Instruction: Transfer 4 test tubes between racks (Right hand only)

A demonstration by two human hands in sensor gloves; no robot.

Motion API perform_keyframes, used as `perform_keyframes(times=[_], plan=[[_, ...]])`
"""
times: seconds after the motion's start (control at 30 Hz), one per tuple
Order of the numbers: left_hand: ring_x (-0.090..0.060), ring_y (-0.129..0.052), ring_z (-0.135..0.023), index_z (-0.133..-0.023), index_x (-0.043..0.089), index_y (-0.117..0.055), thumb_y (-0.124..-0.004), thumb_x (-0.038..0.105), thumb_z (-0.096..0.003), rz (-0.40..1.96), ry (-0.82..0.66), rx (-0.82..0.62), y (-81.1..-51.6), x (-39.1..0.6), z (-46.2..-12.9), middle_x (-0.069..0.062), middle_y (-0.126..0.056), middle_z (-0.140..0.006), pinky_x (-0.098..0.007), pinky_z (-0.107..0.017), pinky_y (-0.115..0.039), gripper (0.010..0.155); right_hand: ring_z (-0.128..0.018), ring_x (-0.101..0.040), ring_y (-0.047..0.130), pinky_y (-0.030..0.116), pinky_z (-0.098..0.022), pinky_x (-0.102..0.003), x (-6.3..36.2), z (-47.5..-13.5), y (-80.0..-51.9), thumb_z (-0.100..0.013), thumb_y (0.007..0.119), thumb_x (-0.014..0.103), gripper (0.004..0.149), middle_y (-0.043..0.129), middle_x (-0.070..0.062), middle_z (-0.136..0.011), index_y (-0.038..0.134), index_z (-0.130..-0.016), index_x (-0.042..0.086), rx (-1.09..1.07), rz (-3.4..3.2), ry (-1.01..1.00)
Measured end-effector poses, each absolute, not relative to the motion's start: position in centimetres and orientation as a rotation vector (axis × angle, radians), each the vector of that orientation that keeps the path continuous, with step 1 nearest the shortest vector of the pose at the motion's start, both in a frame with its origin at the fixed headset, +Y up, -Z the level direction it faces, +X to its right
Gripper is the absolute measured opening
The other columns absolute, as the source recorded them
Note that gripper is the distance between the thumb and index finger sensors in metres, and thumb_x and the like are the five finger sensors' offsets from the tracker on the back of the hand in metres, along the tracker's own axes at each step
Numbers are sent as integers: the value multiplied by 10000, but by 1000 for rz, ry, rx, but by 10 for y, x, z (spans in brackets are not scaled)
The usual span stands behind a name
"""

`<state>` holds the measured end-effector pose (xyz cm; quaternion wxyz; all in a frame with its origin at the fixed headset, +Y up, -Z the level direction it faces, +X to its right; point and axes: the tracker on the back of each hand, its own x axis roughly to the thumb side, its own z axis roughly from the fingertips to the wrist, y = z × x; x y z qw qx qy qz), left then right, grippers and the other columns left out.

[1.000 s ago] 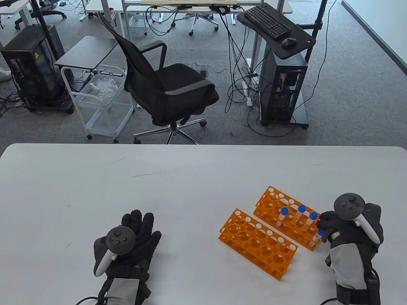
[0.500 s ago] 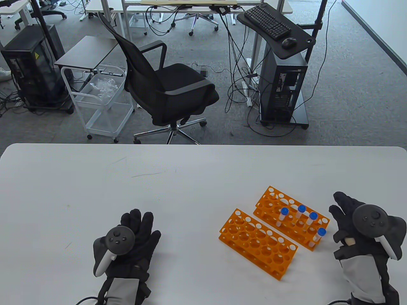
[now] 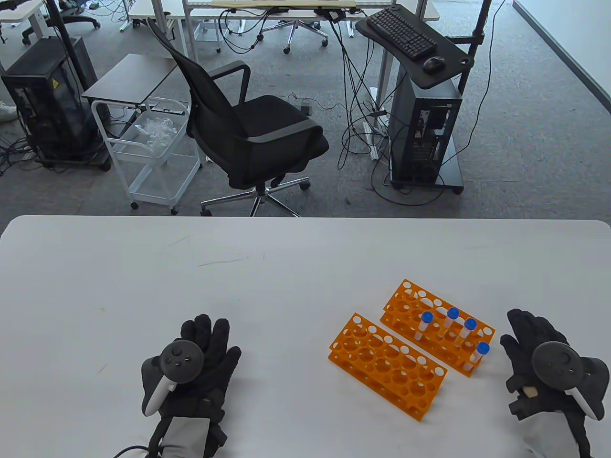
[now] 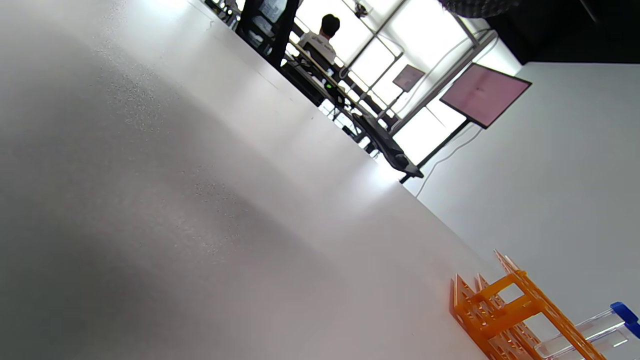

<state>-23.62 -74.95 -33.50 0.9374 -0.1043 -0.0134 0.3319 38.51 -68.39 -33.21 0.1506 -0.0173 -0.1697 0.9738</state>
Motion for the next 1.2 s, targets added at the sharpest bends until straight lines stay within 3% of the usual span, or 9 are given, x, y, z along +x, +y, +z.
perform_keyframes(times=[1.2], plan=[[-68, 258, -1018, -1126, 501, -125, -473, 651, -571, 637, 6, -235, -751, -234, -335, 194, 130, -1141, -399, -751, 162, 672, -975, -431, 607, 496, -669, -665, 389, -331, -702, -499, 726, 354, 564, 703, -164, -1058, 650, -1021, 154, -81, 2779, -452]])
